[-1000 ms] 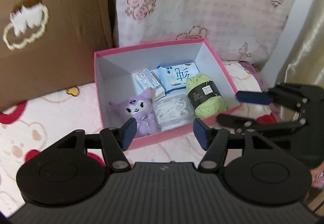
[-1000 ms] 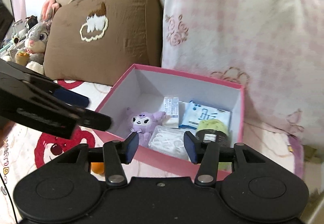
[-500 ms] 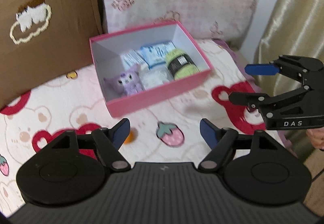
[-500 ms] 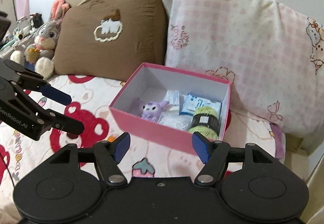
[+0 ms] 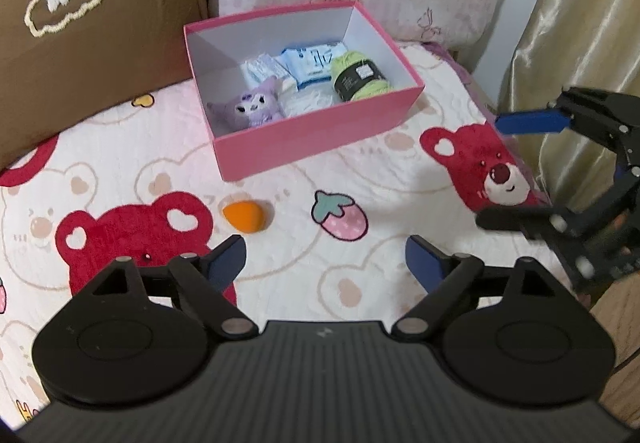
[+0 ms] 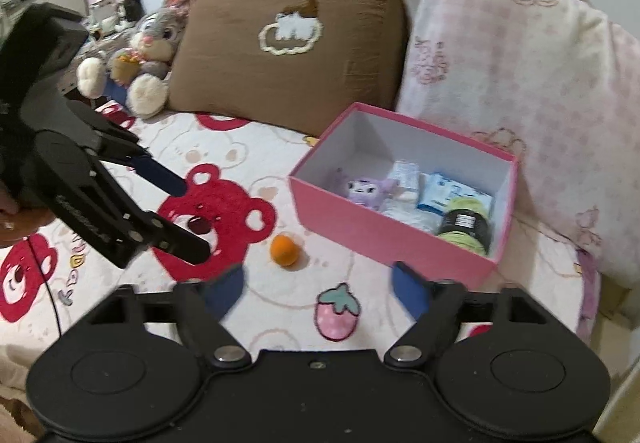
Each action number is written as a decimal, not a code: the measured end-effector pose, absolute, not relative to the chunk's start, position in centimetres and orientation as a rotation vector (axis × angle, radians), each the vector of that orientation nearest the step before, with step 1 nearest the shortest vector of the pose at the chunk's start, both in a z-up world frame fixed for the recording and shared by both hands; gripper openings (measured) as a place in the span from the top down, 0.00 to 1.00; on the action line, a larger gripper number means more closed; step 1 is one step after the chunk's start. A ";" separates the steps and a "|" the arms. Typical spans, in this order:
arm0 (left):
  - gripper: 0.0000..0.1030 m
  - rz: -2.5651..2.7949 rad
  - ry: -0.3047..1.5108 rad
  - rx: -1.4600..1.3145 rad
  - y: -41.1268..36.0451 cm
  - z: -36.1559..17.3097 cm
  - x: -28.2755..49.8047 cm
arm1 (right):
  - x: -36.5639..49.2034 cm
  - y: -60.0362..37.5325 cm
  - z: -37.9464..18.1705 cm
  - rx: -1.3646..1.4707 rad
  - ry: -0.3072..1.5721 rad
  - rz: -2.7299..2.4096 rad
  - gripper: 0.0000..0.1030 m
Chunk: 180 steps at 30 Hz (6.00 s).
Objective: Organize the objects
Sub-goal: 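Withdraw the right tool from the box toward the orange sponge, then close the right tool on the orange makeup sponge, then lift the orange sponge with the right tool and carry it over the box, then lower the sponge into the pink box and open the right tool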
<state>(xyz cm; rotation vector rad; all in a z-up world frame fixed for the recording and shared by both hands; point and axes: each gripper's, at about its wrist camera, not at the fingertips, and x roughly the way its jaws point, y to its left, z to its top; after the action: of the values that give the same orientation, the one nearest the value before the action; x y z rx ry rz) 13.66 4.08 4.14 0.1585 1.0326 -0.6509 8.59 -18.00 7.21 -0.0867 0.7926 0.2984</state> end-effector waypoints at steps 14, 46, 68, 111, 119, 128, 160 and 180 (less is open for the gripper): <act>0.04 -0.598 1.059 0.101 4.8 -3.3 16.0 | 10.8 -15.6 0.6 -0.169 0.791 0.429 0.10; 0.08 -0.436 0.926 -0.249 6.9 -15.2 21.3 | 20.0 -11.2 -15.3 -0.221 0.659 0.552 0.20; 0.62 -0.486 0.946 -0.318 5.9 -14.1 19.8 | 17.7 -12.6 -13.0 -0.111 0.700 0.472 0.63; 0.62 -0.743 0.870 -0.096 -1.9 2.5 15.6 | 11.6 -18.5 2.2 -0.090 0.654 0.319 0.63; 0.62 -0.733 0.836 -0.113 -1.5 4.1 18.2 | 14.2 -18.7 3.6 -0.066 0.632 0.313 0.63; 0.62 -0.753 0.867 -0.182 -0.4 2.7 23.0 | 18.6 -19.9 2.7 0.006 0.666 0.336 0.64; 0.63 -0.638 1.023 -0.304 -7.2 -9.5 41.6 | 38.4 -24.7 -7.4 0.032 0.911 0.073 0.64; 0.62 -0.552 0.959 -0.226 -6.3 -7.1 39.2 | 35.2 -27.0 -6.2 0.087 0.875 0.107 0.58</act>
<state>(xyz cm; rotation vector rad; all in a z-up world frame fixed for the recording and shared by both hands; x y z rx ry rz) 39.25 -6.29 -7.11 -0.2255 0.9589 -0.5516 35.23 -26.99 -6.17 0.0869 0.8751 0.1071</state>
